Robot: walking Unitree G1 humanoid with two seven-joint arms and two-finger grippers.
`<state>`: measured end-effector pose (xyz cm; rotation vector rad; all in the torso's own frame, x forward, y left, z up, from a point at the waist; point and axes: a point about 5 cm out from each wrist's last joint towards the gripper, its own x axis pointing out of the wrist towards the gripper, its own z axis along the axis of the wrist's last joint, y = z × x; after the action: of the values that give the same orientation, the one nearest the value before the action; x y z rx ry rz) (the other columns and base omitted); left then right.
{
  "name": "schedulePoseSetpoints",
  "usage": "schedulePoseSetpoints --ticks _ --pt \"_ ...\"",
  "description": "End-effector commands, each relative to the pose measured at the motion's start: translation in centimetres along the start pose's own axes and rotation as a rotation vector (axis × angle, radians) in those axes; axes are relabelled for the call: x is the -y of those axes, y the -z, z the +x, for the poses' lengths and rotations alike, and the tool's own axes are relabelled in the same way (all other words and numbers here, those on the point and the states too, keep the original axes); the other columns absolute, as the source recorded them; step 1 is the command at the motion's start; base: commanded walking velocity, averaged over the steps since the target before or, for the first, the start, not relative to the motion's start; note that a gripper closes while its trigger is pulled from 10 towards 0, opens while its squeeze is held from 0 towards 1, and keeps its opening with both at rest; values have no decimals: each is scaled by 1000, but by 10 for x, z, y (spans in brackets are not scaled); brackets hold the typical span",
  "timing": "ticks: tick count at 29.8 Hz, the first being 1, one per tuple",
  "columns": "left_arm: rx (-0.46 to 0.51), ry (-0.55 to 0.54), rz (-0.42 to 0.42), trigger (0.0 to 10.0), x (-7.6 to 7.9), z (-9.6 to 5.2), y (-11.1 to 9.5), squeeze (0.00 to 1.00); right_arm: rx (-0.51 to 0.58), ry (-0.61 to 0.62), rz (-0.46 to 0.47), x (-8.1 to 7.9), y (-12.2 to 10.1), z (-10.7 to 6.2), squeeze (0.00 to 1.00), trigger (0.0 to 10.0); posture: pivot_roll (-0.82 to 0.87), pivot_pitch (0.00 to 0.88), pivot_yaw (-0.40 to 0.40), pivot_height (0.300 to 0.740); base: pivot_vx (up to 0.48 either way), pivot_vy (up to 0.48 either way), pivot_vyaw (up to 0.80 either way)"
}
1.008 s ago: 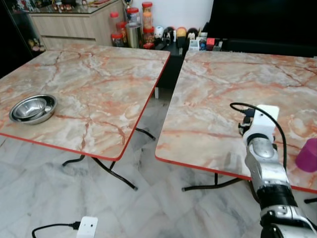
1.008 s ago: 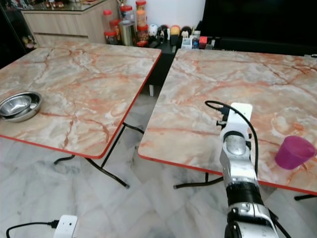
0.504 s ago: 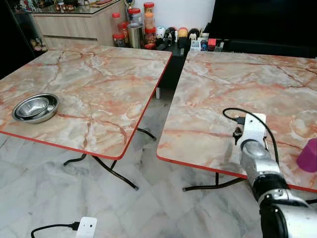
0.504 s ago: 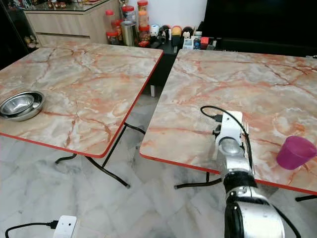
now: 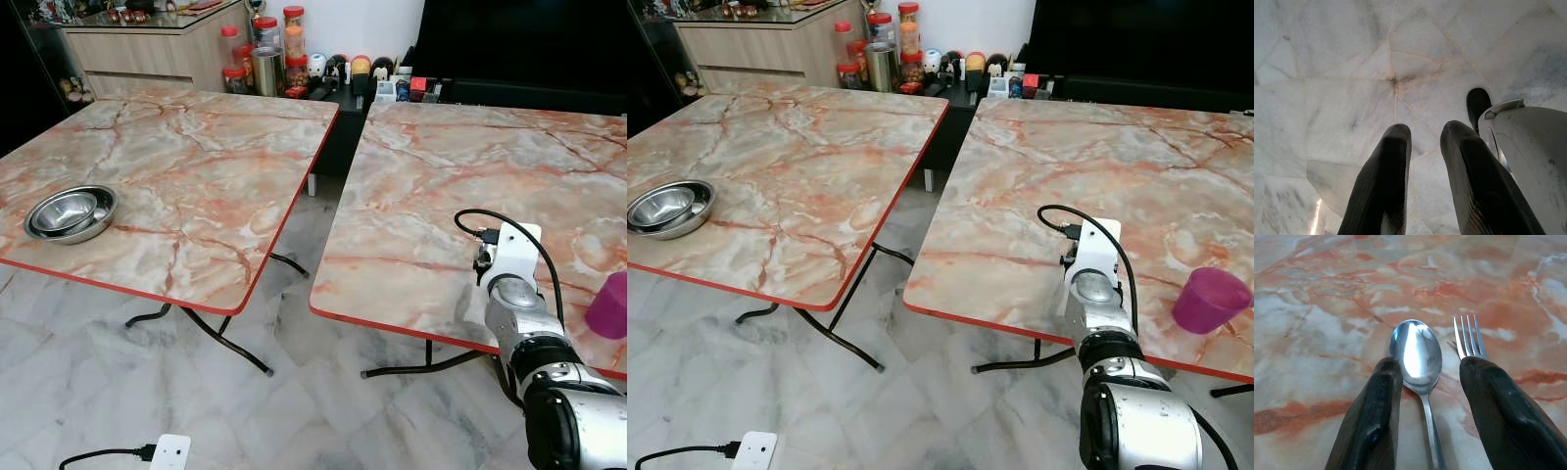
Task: Setting the table
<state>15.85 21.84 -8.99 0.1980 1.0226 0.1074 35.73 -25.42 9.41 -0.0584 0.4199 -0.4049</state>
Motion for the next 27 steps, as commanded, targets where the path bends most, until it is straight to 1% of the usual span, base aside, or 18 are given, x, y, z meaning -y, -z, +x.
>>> schedulePoseSetpoints --ticks 1,11,22,24,25,26,27 --pt "-21 -1 5 10000 -3 -1 7 0 -23 4 15 3 6 0 0 10000 13 0 38 740 0 0 0" --pt "-3 2 11 10000 -2 0 1 0 -78 -12 53 -1 23 -2 0 10000 22 0 38 740 0 0 0" --pt "2 4 15 10000 -2 0 1 0 -113 -16 77 -2 32 -3 0 10000 28 0 40 740 0 0 0" --pt "9 4 17 10000 -2 0 -1 0 -142 -27 96 -5 42 -5 0 10000 30 0 41 740 0 0 0" --pt "10 4 18 10000 -1 0 -1 0 -145 -30 99 -5 43 -5 0 10000 30 0 41 740 0 0 0" --pt "10 4 18 10000 -2 0 -1 0 -148 -32 99 -6 45 -6 0 6824 33 0 42 740 0 0 0" --pt "11 4 18 10000 -2 0 -1 0 -150 -37 101 -7 46 -6 0 0 33 0 42 740 0 0 0"
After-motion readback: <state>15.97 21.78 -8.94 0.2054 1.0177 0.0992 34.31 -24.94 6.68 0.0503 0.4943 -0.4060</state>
